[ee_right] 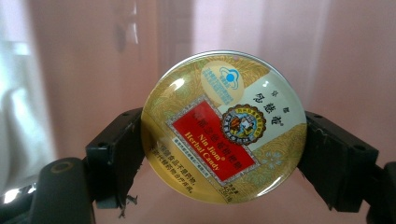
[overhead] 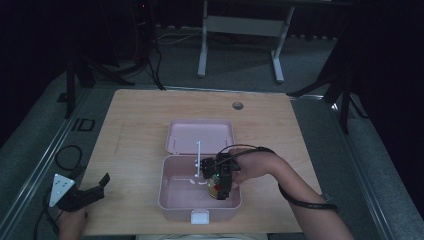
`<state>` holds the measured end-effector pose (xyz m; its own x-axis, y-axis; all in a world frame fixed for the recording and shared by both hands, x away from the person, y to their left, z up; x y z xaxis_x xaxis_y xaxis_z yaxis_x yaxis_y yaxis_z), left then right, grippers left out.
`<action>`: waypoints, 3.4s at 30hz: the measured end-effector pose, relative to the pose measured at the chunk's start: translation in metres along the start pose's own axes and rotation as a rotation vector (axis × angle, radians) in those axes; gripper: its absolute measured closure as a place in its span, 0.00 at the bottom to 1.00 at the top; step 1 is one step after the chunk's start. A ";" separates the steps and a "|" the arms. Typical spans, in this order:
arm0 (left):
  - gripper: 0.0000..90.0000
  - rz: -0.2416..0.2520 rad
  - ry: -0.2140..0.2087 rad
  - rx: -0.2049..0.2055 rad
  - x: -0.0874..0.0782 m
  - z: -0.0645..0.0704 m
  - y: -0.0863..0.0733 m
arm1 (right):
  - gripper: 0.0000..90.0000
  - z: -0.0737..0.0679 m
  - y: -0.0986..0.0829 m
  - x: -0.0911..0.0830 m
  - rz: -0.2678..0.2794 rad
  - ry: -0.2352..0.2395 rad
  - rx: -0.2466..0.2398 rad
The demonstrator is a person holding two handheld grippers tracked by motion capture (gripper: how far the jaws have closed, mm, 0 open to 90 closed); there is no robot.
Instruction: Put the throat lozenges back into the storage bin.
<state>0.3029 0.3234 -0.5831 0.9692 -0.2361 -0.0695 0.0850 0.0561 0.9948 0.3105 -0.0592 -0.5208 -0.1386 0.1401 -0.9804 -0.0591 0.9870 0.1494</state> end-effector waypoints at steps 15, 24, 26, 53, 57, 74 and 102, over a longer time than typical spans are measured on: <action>0.02 0.000 -0.001 0.001 0.000 0.001 0.000 | 0.22 0.006 -0.011 0.042 -0.088 0.026 0.015; 0.02 -0.001 -0.003 0.003 0.000 0.001 0.000 | 0.22 0.009 -0.016 0.061 -0.113 0.019 0.014; 0.02 -0.001 -0.003 0.003 0.000 0.001 0.000 | 0.22 0.008 -0.015 0.061 -0.116 0.028 0.010; 0.02 0.000 -0.004 0.000 0.000 0.001 0.000 | 0.14 0.005 -0.005 -0.018 0.137 -0.047 0.016; 0.02 -0.001 -0.004 0.000 0.000 0.001 0.000 | 0.14 0.004 -0.013 -0.041 0.217 -0.093 0.029; 0.02 -0.002 -0.004 0.001 0.001 0.001 0.000 | 0.14 0.022 -0.084 -0.080 0.479 -0.286 0.173; 0.02 -0.003 -0.006 0.001 0.001 0.001 0.000 | 0.13 0.093 -0.218 0.022 0.708 -0.631 0.667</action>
<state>0.3033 0.3222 -0.5833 0.9677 -0.2417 -0.0722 0.0878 0.0545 0.9946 0.4119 -0.2637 -0.5871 0.5968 0.5068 -0.6221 0.3932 0.4911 0.7773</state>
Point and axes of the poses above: each handheld gripper's, and its own axes: x roughly forward along the jaws, y roughly out of its top, z roughly to its right, the point moved 9 cm from there along x, roughly forward along the jaws, and after that the axes turned 9 degrees about z, right-handed, at the moved point
